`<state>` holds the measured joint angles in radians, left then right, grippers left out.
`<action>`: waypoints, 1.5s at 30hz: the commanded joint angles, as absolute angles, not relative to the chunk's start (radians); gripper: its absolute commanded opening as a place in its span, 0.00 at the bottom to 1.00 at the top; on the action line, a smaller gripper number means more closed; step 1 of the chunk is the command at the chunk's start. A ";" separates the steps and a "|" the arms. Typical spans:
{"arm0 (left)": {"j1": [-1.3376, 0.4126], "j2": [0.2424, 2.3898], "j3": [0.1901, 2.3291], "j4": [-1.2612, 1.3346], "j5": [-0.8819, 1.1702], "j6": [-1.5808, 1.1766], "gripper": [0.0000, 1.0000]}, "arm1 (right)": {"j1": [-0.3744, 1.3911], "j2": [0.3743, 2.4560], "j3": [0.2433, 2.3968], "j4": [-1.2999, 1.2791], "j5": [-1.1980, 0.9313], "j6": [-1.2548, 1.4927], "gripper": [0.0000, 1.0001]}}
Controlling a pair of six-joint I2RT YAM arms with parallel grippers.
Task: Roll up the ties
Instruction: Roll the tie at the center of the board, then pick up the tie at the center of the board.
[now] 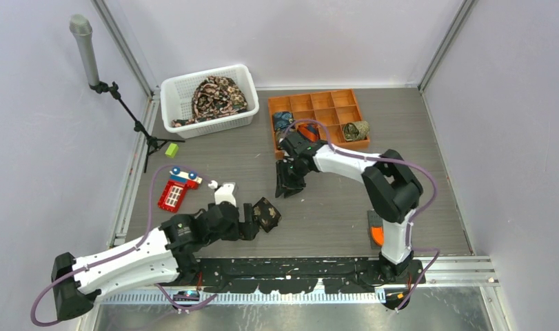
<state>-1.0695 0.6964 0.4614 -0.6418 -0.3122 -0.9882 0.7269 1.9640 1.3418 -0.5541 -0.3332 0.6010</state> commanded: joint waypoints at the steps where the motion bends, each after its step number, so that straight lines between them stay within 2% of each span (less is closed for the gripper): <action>1: -1.022 0.722 0.612 -0.726 -0.268 -0.791 0.90 | 0.714 1.759 1.232 -0.525 -0.253 0.639 0.43; 9: -0.709 0.916 0.788 -0.699 0.126 -0.459 0.96 | 0.714 1.443 0.834 -0.307 -0.225 0.789 0.66; 13: -0.535 1.053 0.829 -0.672 0.352 -0.369 0.96 | 0.715 1.313 0.670 -0.177 -0.272 0.868 0.67; 17: -0.408 1.158 0.833 -0.595 0.569 -0.390 0.95 | 0.714 1.241 0.628 -0.186 -0.277 0.871 0.67; 23: -0.402 1.253 0.784 -0.497 0.596 -0.463 0.93 | 0.715 1.186 0.567 -0.066 -0.375 0.883 0.77; 27: -0.402 1.286 0.738 -0.392 0.581 -0.529 0.92 | 0.725 1.212 0.524 0.073 -0.432 0.931 0.78; 31: -0.402 1.325 0.687 -0.320 0.609 -0.575 0.90 | 0.733 1.242 0.507 0.105 -0.440 0.940 0.78; 40: -0.409 1.202 0.530 -0.165 0.602 -0.791 0.90 | 0.733 1.254 0.511 0.110 -0.436 0.927 0.78; 45: -0.445 1.135 0.459 -0.096 0.581 -0.867 0.93 | 0.732 1.260 0.514 0.116 -0.436 0.922 0.79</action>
<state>-0.4164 1.1889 0.4927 -0.2123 0.5762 -0.7689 0.7292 1.2541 0.5095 0.0658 -0.4259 0.9268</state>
